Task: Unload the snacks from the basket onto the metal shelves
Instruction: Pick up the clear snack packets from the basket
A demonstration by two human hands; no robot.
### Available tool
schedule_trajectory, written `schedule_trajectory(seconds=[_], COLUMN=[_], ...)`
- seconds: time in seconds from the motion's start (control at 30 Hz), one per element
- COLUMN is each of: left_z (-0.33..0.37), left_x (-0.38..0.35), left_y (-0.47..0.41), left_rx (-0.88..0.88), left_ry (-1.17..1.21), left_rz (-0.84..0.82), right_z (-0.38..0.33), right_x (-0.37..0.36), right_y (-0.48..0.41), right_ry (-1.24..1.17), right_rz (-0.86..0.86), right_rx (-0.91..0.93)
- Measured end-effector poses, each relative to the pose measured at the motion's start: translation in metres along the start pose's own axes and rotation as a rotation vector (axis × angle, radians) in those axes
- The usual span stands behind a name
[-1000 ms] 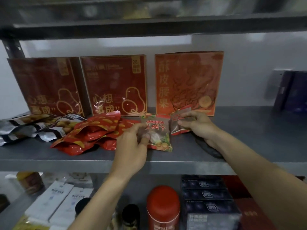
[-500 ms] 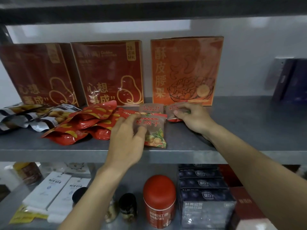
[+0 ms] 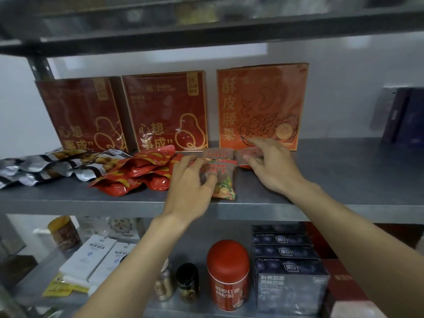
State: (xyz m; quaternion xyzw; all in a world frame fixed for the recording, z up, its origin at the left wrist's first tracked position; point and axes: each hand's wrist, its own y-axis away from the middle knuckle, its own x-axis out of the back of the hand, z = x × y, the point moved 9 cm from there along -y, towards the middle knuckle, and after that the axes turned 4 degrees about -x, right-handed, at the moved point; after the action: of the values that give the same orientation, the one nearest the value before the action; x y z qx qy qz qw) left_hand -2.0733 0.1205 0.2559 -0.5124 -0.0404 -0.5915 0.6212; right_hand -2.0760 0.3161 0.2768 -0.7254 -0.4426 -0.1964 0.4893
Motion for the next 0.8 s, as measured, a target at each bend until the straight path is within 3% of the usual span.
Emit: schedule_trajectory(seconds=[0.17, 0.3, 0.5, 0.8], left_z=[0.010, 0.021, -0.028, -0.111], left_x=[0.019, 0.056, 0.109, 0.245], left_y=[0.011, 0.045, 0.110, 0.229], left_rx=[-0.034, -0.087, 0.150, 0.385], left_ry=[-0.196, -0.441, -0.763, -0.898], left_rz=[-0.027, 0.097, 0.044, 0.114], right_z=[-0.047, -0.077, -0.135, -0.290], right_x=[0.021, 0.014, -0.029, -0.111], right_y=[0.041, 0.074, 0.111, 0.188], right_ry=[0.116, 0.197, 0.218, 0.074], right_rz=[-0.014, -0.093, -0.191, -0.355], right_rx=[0.153, 0.248, 0.366, 0.528])
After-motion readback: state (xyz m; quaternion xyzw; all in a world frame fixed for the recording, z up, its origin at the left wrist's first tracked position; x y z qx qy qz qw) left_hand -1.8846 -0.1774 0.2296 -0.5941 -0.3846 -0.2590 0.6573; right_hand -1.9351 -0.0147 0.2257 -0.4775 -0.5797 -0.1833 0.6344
